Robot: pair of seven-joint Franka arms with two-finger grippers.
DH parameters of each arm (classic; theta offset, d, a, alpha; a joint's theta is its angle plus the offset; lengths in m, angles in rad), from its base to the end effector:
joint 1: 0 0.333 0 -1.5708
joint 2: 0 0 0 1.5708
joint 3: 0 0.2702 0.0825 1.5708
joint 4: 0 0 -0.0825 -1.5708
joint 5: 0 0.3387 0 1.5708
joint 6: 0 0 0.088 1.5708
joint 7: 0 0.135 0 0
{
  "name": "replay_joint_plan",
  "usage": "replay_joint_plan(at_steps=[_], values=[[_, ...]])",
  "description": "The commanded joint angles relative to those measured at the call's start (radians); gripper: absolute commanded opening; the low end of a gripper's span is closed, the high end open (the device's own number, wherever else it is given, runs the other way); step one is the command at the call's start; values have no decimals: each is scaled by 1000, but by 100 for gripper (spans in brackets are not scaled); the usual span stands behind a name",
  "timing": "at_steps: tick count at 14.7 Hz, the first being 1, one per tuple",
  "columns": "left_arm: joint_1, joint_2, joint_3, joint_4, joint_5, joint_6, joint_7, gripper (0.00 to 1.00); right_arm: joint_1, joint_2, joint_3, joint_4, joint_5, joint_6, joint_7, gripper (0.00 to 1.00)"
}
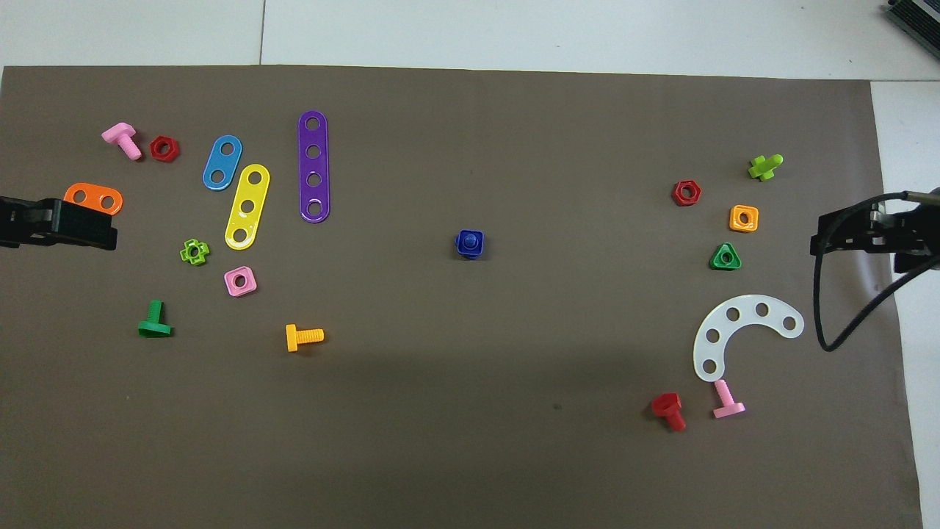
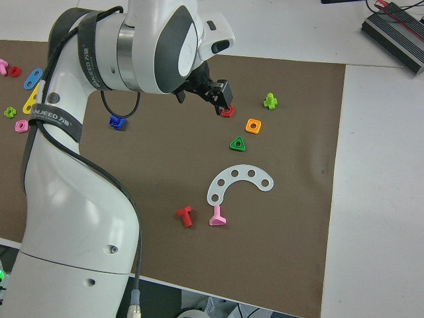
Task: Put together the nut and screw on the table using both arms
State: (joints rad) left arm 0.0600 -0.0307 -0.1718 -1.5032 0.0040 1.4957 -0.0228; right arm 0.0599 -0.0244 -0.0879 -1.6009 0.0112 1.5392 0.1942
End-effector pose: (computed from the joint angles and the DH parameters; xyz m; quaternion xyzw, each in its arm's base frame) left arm 0.4912 -0.0559 0.5878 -0.9989 0.0443 -0.0117 0.0038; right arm 0.4978 -0.0128 0.5475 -0.9937 0.1107 0.0192 0.0051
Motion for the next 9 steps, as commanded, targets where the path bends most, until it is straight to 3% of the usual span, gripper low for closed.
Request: replay_joint_plan(at_steps=[1,4,9], values=[[-11,-76,8,-132,13,41,11,100,-2,-26,-1,-30,3,4,-27,100],[-12,-133,6,-252,13,118,8,100,-2,-26,-1,-30,3,5,-27,100],[-6,-129,6,-241,10,121,14,100,-2,-26,-1,-30,3,5,-27,100]])
